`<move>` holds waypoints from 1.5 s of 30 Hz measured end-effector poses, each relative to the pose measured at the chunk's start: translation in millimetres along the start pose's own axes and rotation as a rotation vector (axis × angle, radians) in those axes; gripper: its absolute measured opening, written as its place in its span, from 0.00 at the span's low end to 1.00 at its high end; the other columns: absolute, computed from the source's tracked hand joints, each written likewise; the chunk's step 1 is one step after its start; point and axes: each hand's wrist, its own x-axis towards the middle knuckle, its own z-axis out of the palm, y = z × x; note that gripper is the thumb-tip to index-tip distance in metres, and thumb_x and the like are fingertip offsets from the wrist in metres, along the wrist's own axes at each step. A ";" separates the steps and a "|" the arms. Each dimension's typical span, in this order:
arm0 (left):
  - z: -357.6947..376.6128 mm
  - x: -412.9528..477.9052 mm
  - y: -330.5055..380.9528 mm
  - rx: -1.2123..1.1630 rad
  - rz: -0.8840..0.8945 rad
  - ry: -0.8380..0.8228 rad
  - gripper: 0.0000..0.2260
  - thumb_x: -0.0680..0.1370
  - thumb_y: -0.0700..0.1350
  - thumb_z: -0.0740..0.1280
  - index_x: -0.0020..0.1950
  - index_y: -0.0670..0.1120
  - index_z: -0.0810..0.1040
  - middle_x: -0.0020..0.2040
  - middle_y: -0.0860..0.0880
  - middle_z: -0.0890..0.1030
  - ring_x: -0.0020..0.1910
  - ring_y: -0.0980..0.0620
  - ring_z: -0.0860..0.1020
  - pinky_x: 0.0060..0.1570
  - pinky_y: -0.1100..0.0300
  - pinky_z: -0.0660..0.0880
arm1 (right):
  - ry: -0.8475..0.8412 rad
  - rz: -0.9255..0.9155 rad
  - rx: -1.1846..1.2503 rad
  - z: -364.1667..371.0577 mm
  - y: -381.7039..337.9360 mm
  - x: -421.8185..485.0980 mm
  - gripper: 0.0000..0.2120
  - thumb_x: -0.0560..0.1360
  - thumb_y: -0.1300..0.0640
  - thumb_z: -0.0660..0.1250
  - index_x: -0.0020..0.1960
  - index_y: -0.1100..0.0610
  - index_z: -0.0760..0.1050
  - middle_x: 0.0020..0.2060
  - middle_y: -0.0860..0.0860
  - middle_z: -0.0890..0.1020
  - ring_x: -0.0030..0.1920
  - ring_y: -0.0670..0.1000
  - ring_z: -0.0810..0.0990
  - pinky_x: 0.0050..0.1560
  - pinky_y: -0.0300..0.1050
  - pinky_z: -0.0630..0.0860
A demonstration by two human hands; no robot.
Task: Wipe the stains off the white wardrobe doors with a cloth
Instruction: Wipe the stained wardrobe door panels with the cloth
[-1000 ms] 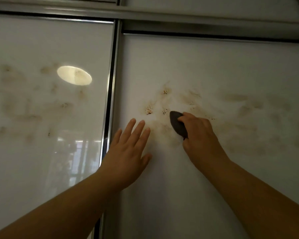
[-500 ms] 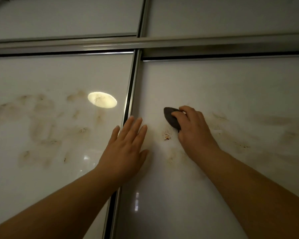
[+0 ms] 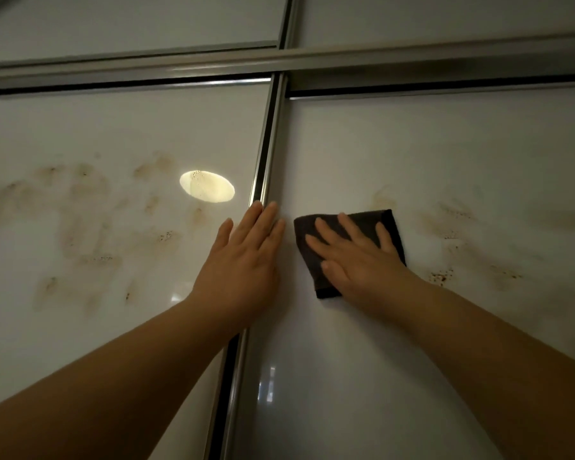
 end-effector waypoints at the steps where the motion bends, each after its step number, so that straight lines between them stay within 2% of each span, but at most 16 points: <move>1: -1.1 -0.2 0.5 0.015 -0.005 -0.015 0.25 0.78 0.48 0.42 0.75 0.50 0.41 0.75 0.50 0.37 0.71 0.52 0.31 0.70 0.52 0.34 | -0.004 -0.020 -0.044 2.9 2.3 -7.6 0.24 0.80 0.48 0.43 0.74 0.39 0.42 0.75 0.40 0.40 0.74 0.47 0.34 0.69 0.62 0.35; 5: -5.0 1.1 1.6 0.023 0.001 -0.019 0.26 0.80 0.44 0.49 0.76 0.48 0.43 0.76 0.48 0.37 0.72 0.50 0.32 0.71 0.50 0.36 | 0.032 0.029 -0.175 -4.1 21.2 -7.9 0.24 0.80 0.46 0.46 0.73 0.36 0.41 0.75 0.39 0.42 0.74 0.49 0.38 0.69 0.66 0.39; 9: -1.9 0.6 5.4 -0.051 0.048 0.076 0.24 0.79 0.41 0.52 0.75 0.45 0.53 0.77 0.45 0.44 0.74 0.48 0.38 0.72 0.50 0.40 | 0.088 0.135 -0.075 -5.0 9.1 13.9 0.25 0.79 0.43 0.47 0.74 0.39 0.45 0.76 0.42 0.43 0.75 0.51 0.39 0.69 0.68 0.39; 12: 2.4 -4.9 9.3 -0.072 0.082 0.127 0.24 0.77 0.44 0.46 0.73 0.43 0.60 0.76 0.43 0.53 0.74 0.46 0.44 0.70 0.49 0.43 | 0.112 0.041 -0.081 12.8 -15.5 -0.8 0.27 0.75 0.40 0.44 0.74 0.39 0.48 0.76 0.43 0.46 0.75 0.52 0.41 0.68 0.67 0.40; 15: 1.5 -15.2 11.4 -0.089 0.051 0.069 0.23 0.78 0.42 0.46 0.75 0.44 0.56 0.77 0.45 0.48 0.74 0.48 0.39 0.70 0.51 0.39 | 0.105 -0.055 -0.114 19.0 -14.3 -33.0 0.27 0.73 0.44 0.44 0.73 0.39 0.56 0.75 0.44 0.56 0.75 0.52 0.50 0.68 0.67 0.47; 18: 0.4 -19.8 9.0 -0.084 0.038 0.032 0.24 0.80 0.40 0.50 0.76 0.46 0.49 0.76 0.47 0.40 0.73 0.49 0.35 0.72 0.51 0.38 | 0.079 0.052 -0.172 8.6 15.0 -35.9 0.23 0.79 0.46 0.47 0.73 0.37 0.49 0.76 0.41 0.50 0.75 0.49 0.45 0.69 0.67 0.43; 21: 2.6 -20.5 6.1 -0.127 0.055 0.080 0.24 0.79 0.38 0.52 0.75 0.45 0.54 0.77 0.46 0.45 0.74 0.48 0.39 0.72 0.51 0.41 | 0.074 0.203 -0.121 -1.4 20.2 -10.8 0.23 0.80 0.46 0.46 0.73 0.36 0.45 0.76 0.40 0.44 0.75 0.48 0.40 0.68 0.69 0.40; 23: 4.0 -20.2 7.3 -0.157 0.060 0.111 0.23 0.77 0.40 0.50 0.74 0.43 0.58 0.76 0.45 0.50 0.74 0.48 0.42 0.71 0.51 0.43 | 0.062 0.190 -0.078 0.9 2.6 -1.8 0.24 0.80 0.45 0.48 0.73 0.37 0.45 0.75 0.40 0.42 0.74 0.49 0.38 0.68 0.70 0.40; 25: 3.5 -20.0 9.3 -0.159 0.052 0.110 0.24 0.77 0.41 0.47 0.74 0.43 0.58 0.76 0.45 0.51 0.74 0.48 0.43 0.71 0.52 0.42 | 0.060 0.107 -0.091 11.5 -13.6 -10.1 0.24 0.79 0.44 0.48 0.74 0.37 0.44 0.75 0.41 0.42 0.74 0.50 0.37 0.67 0.69 0.39; 29: 3.3 -21.5 8.3 -0.152 0.050 0.107 0.23 0.79 0.38 0.52 0.74 0.42 0.56 0.76 0.44 0.49 0.74 0.48 0.41 0.71 0.52 0.40 | 0.037 -0.037 -0.160 22.8 -8.6 -53.8 0.27 0.74 0.41 0.38 0.74 0.37 0.46 0.76 0.42 0.47 0.75 0.49 0.40 0.67 0.64 0.37; 31: 1.9 -21.3 8.4 -0.148 0.053 0.106 0.23 0.79 0.37 0.53 0.74 0.42 0.56 0.76 0.45 0.49 0.74 0.48 0.41 0.71 0.52 0.40 | 0.015 -0.004 -0.177 17.0 6.8 -59.8 0.27 0.74 0.41 0.38 0.73 0.37 0.47 0.76 0.41 0.47 0.75 0.49 0.41 0.68 0.65 0.38; 34: 1.9 -20.6 12.3 -0.094 0.057 0.091 0.23 0.79 0.38 0.53 0.75 0.43 0.55 0.76 0.45 0.47 0.74 0.48 0.39 0.71 0.51 0.38 | 0.001 0.152 -0.152 6.4 14.5 -42.3 0.23 0.80 0.44 0.44 0.73 0.36 0.43 0.75 0.41 0.42 0.74 0.49 0.37 0.68 0.69 0.39; 38: 5.2 -22.8 25.2 -0.025 0.126 0.101 0.26 0.76 0.45 0.42 0.73 0.41 0.58 0.75 0.42 0.54 0.74 0.45 0.47 0.71 0.46 0.45 | 0.026 0.146 -0.097 16.0 -12.0 -35.3 0.25 0.79 0.44 0.47 0.74 0.38 0.43 0.75 0.42 0.40 0.74 0.50 0.35 0.66 0.70 0.37; 41: 9.5 -27.7 31.2 -0.003 0.168 0.097 0.26 0.74 0.45 0.44 0.68 0.38 0.69 0.71 0.39 0.65 0.72 0.42 0.58 0.67 0.42 0.52 | 0.086 0.011 -0.162 36.8 -23.8 -66.4 0.25 0.77 0.43 0.46 0.73 0.39 0.49 0.76 0.45 0.50 0.75 0.53 0.44 0.66 0.70 0.43; 43: 10.6 -32.7 32.4 0.022 0.178 0.072 0.27 0.74 0.45 0.44 0.67 0.39 0.69 0.71 0.40 0.66 0.71 0.42 0.59 0.67 0.42 0.51 | 0.064 -0.055 -0.187 41.1 -21.5 -88.5 0.25 0.75 0.43 0.47 0.72 0.42 0.57 0.74 0.47 0.60 0.74 0.55 0.55 0.65 0.70 0.50; 45: 10.7 -36.0 31.5 0.027 0.183 0.064 0.27 0.75 0.46 0.43 0.69 0.40 0.67 0.72 0.41 0.64 0.72 0.43 0.56 0.68 0.43 0.48 | 0.022 -0.094 -0.234 38.3 -9.0 -99.3 0.24 0.75 0.44 0.49 0.71 0.43 0.62 0.72 0.48 0.65 0.72 0.56 0.61 0.63 0.70 0.55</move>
